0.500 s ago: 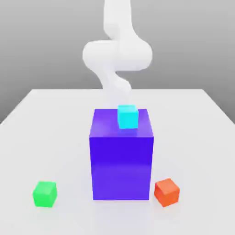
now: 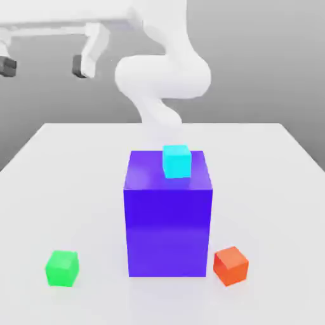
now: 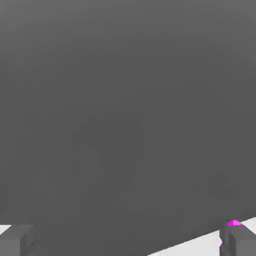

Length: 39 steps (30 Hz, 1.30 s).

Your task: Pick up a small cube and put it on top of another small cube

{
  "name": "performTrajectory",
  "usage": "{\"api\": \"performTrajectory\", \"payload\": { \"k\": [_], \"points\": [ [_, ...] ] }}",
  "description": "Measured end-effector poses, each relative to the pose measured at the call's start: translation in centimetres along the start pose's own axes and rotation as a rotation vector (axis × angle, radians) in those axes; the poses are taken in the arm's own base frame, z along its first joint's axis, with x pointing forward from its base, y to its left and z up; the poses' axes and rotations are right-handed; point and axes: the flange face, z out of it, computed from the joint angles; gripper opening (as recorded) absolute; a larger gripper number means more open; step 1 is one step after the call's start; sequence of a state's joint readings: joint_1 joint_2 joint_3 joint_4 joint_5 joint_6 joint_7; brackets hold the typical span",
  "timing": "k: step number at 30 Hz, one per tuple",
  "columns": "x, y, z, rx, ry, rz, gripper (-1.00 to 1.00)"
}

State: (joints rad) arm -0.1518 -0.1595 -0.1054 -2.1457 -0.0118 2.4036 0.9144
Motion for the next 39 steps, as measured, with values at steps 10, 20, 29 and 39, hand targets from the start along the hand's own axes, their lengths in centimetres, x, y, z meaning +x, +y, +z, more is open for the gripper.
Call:
{"api": "performTrajectory", "payload": {
  "k": [10, 20, 29, 39],
  "points": [
    [6.2, 6.8, 16.6, -0.202, -0.089, 0.204, 0.00],
    [8.0, 17.7, 32.6, -0.374, -0.176, 0.387, 0.00],
    [6.9, 19.6, 37.2, -0.378, -0.180, 0.394, -1.00],
    [5.3, 18.6, 27.8, -0.382, -0.185, 0.267, -1.00]
  ]
}}
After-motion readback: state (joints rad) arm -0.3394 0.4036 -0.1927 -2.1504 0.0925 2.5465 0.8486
